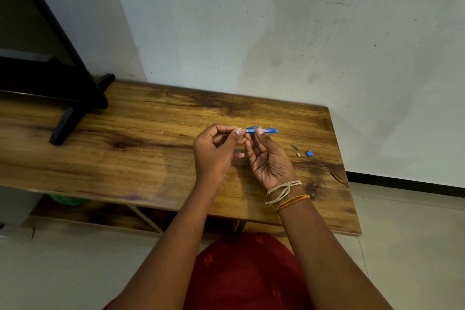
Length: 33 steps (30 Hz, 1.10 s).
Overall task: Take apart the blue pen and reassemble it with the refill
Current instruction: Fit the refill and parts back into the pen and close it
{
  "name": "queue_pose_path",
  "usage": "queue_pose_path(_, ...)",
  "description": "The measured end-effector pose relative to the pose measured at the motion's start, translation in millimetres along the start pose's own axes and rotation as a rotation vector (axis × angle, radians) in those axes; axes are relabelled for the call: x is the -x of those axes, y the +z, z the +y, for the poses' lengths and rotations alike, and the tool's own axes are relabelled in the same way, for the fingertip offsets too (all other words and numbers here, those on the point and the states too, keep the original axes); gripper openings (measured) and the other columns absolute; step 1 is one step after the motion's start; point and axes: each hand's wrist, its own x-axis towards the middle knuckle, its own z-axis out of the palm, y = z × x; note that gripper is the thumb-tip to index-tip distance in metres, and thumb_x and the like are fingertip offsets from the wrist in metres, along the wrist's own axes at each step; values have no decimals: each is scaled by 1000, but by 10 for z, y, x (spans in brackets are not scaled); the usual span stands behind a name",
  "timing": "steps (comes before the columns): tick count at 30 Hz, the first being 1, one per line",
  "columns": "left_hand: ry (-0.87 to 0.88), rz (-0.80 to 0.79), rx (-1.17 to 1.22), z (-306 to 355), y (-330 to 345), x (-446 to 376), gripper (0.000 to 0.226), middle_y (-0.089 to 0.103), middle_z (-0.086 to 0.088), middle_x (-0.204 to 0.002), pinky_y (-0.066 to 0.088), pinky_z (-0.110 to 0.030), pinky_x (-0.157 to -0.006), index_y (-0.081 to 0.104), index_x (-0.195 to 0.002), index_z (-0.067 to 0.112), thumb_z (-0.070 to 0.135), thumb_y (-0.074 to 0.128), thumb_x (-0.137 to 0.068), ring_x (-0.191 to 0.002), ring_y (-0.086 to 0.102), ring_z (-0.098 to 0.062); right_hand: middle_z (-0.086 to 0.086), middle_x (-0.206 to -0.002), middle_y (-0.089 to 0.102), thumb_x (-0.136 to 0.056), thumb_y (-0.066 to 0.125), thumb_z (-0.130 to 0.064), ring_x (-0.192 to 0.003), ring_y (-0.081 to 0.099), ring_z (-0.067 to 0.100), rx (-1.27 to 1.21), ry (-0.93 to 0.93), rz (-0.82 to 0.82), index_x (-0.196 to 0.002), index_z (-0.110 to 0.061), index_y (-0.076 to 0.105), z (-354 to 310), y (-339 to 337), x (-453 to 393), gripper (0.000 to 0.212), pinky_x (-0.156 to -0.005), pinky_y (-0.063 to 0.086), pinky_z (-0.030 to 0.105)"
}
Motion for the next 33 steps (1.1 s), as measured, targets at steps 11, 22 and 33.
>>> queue_pose_path(11,0,16,-77,-8,-32,-10,17,75,3,-84,56,-22,-50,74,-92,19,4,69,-84,-70,72,-11,12,-84,73,-91,57,-10,-73,73,17,35,30,-14,-97,-1,62,60,43,-1,12,-65,60,24)
queue_pose_path(22,29,-15,-138,3,-8,25,23,74,0,-90,56,-20,-56,73,-101,16,3,70,-83,-79,70,-13,5,-74,72,-88,62,-15,-58,68,10,-30,168,-1,-94,-3,67,111,29,33,14,-54,57,18)
queue_pose_path(33,-122,9,-100,-38,-4,-37,22,70,-8,-97,58,-41,-74,70,-109,14,5,60,-91,-86,67,-17,3,-75,63,-83,55,-18,-46,47,5,7,218,-96,-116,-5,59,28,-47,3,35,-39,34,14)
